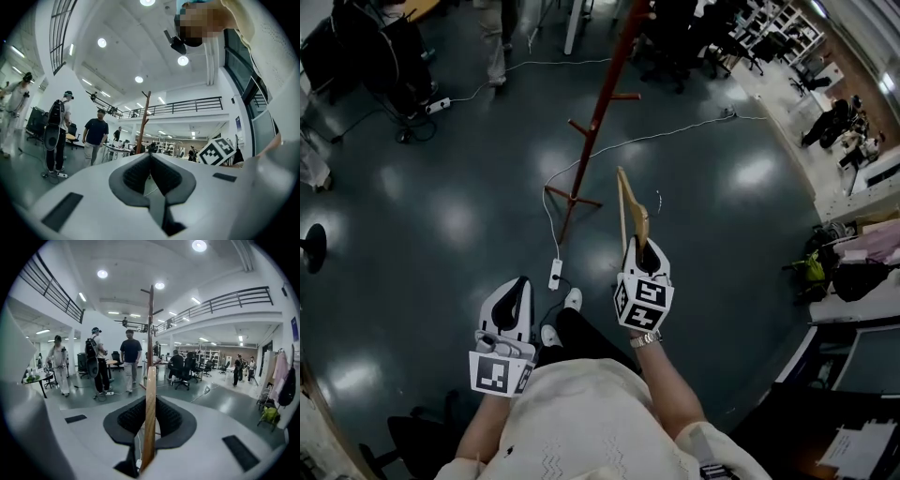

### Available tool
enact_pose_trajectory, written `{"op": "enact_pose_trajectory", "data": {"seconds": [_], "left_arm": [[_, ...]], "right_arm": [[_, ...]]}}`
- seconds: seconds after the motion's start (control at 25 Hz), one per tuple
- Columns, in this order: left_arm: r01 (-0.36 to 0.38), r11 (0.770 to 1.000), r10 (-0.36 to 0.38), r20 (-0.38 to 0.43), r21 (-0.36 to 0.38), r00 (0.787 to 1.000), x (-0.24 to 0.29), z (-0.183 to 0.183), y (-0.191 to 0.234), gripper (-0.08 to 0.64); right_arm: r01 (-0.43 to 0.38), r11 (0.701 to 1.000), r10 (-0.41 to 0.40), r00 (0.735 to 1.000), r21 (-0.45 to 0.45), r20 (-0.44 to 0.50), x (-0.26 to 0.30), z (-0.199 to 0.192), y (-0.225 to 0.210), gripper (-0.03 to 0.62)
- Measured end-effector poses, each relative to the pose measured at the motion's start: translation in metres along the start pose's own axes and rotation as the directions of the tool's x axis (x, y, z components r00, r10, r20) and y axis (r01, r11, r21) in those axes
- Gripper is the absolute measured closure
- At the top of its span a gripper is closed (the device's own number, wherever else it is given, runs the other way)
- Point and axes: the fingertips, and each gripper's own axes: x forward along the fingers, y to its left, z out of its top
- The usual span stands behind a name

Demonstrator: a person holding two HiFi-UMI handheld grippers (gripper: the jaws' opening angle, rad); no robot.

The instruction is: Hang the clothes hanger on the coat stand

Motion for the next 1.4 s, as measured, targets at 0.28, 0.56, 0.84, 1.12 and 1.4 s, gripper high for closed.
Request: {"op": "enact_pose_trajectory", "data": {"seconds": [0.28, 0.56, 0.84, 1.12, 1.4], "left_arm": [[-0.076, 0.997, 0.076, -0.032, 0.008, 0.997, 0.011, -0.001, 0.012, 0.548], [-0.081, 0.989, 0.092, -0.085, 0.126, 0.992, 0.053, -0.001, 0.028, 0.548], [-0.154, 0.979, 0.172, -0.133, 0.135, 0.976, 0.087, -0.011, 0.038, 0.548], [-0.196, 0.964, 0.225, -0.162, 0.179, 0.961, 0.126, -0.013, 0.042, 0.548], [-0.248, 0.954, 0.277, -0.177, 0.169, 0.944, 0.148, -0.023, 0.055, 0.548]], "right_arm": [[0.048, 0.999, -0.048, 0.999, -0.009, 0.020, 0.092, 0.023, -0.007, 0.523], [0.131, 0.991, -0.130, 0.988, -0.009, 0.087, 0.183, 0.060, -0.024, 0.523], [0.149, 0.989, -0.148, 0.987, -0.012, 0.061, 0.265, 0.064, -0.031, 0.523], [0.172, 0.985, -0.171, 0.985, -0.022, 0.008, 0.329, 0.061, -0.038, 0.523], [0.116, 0.993, -0.116, 0.993, -0.023, -0.009, 0.368, 0.058, -0.028, 0.523]]}}
